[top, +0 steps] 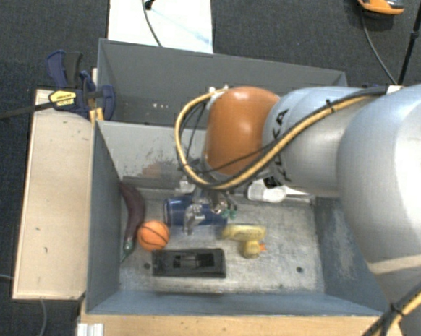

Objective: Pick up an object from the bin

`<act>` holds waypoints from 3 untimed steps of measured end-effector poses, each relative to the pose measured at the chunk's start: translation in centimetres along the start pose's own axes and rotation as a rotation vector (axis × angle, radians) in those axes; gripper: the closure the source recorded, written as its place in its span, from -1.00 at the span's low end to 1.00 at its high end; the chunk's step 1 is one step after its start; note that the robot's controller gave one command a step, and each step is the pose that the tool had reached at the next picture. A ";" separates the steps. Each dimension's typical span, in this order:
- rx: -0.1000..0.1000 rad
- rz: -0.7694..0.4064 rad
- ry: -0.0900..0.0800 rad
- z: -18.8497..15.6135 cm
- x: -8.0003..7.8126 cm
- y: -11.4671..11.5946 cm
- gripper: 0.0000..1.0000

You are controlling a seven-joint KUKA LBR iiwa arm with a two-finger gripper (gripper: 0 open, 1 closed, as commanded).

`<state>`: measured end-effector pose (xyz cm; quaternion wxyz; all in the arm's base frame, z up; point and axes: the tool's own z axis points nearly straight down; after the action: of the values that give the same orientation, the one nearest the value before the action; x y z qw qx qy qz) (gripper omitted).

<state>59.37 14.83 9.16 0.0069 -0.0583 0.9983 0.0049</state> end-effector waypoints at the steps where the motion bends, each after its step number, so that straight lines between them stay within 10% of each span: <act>1: 0.000 0.003 0.000 0.0 0.0 0.0 1.00; 3: 0.000 -0.002 0.000 0.0 0.0 0.0 1.00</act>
Offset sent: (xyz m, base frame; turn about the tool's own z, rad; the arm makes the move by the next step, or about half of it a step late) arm 0.0000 0.0000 0.0000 0.0000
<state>59.37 14.84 9.16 0.0069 -0.0594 0.9982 0.0050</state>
